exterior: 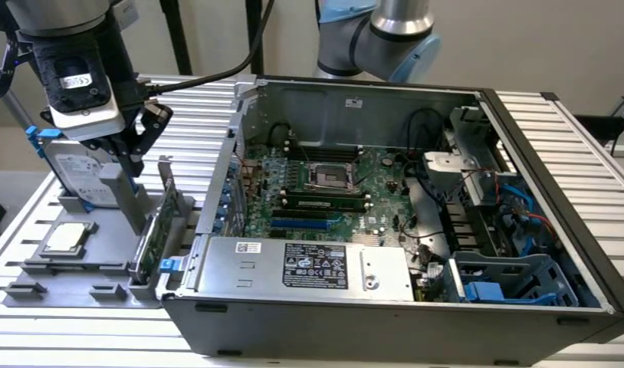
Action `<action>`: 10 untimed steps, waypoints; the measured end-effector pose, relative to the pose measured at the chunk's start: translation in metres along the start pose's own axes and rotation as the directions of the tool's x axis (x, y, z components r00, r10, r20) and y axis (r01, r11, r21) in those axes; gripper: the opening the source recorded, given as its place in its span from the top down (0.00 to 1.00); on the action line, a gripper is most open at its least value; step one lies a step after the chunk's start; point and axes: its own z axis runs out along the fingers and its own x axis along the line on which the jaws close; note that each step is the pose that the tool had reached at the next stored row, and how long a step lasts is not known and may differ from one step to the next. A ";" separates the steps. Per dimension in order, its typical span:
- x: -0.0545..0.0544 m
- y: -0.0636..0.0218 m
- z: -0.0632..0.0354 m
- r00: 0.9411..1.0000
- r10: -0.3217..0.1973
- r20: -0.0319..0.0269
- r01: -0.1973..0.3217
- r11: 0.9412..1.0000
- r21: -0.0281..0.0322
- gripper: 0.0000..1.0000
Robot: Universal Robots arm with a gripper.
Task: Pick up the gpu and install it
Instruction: 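Reach for the gpu, then pick up the gpu and move the gpu toward the slot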
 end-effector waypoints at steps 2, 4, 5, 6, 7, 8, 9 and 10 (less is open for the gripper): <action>0.000 0.0000 0.0000 1.000 0.000 0.000 0.000 1.000 0.000 0.89; 0.000 0.0000 0.0000 1.000 0.000 0.000 0.000 1.000 0.000 0.89; 0.000 0.0000 0.0000 1.000 0.000 0.000 0.000 1.000 0.000 0.89; 0.000 0.0000 0.0000 1.000 0.000 0.000 0.000 1.000 0.000 0.89; 0.000 0.0000 0.0000 1.000 0.000 0.000 0.000 1.000 0.000 0.89; 0.000 0.0000 0.0000 1.000 0.000 0.000 0.000 1.000 0.000 0.89; 0.000 0.0000 0.0000 1.000 0.000 0.000 0.000 1.000 0.000 0.88; 0.000 -0.0001 0.0000 1.000 0.000 0.000 0.000 1.000 0.000 0.82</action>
